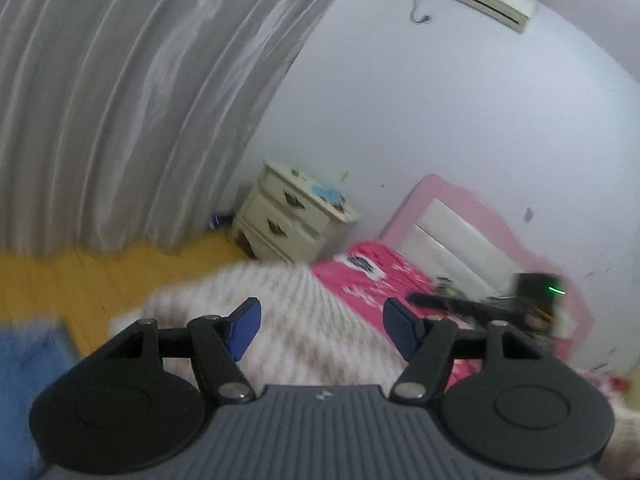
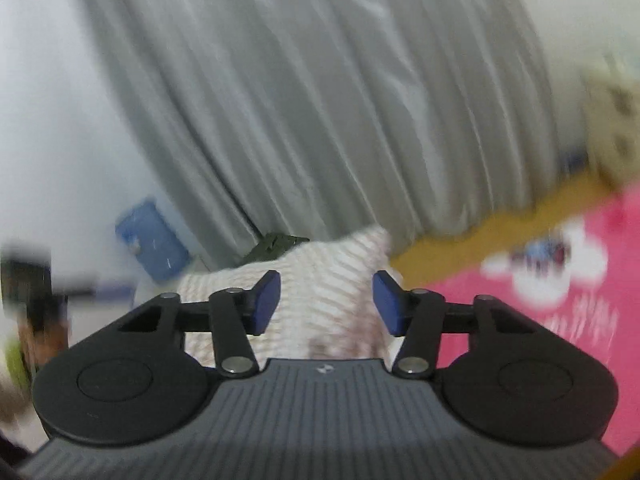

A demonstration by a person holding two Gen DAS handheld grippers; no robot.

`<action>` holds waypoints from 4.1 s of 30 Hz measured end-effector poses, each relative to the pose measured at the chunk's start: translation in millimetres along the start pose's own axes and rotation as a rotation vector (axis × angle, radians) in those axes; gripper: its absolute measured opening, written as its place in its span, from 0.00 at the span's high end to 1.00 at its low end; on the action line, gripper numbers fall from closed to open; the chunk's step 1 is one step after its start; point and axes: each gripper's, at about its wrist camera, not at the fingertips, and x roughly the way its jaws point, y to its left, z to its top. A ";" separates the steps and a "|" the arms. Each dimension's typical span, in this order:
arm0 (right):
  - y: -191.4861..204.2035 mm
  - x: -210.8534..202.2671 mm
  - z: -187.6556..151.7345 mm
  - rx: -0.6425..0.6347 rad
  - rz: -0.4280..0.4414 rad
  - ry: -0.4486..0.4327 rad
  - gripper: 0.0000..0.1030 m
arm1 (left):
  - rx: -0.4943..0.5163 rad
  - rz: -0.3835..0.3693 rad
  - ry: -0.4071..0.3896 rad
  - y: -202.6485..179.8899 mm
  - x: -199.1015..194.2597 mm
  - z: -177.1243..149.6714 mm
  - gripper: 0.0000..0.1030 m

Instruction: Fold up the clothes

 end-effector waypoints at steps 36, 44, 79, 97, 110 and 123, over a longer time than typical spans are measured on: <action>83.2 -22.6 -59.3 -0.183 0.078 0.196 0.64 | 0.310 -0.044 0.329 -77.1 45.9 -37.5 0.32; 115.1 -11.1 -68.7 -0.197 -0.154 0.331 0.54 | 0.286 0.075 0.260 -123.1 2.0 -68.3 0.22; 185.3 -60.0 -133.2 -0.098 -0.473 0.311 0.01 | 0.106 0.683 0.225 -206.2 -17.0 -108.4 0.00; 192.7 -58.7 -127.2 -0.095 -0.483 0.285 0.01 | 0.077 0.718 0.231 -198.5 -20.2 -114.3 0.00; 199.5 -53.4 -130.9 -0.150 -0.486 0.311 0.01 | 0.069 0.719 0.249 -196.5 -20.4 -117.0 0.00; 202.2 -48.7 -134.1 -0.164 -0.493 0.329 0.01 | 0.073 0.712 0.260 -196.0 -20.6 -120.4 0.00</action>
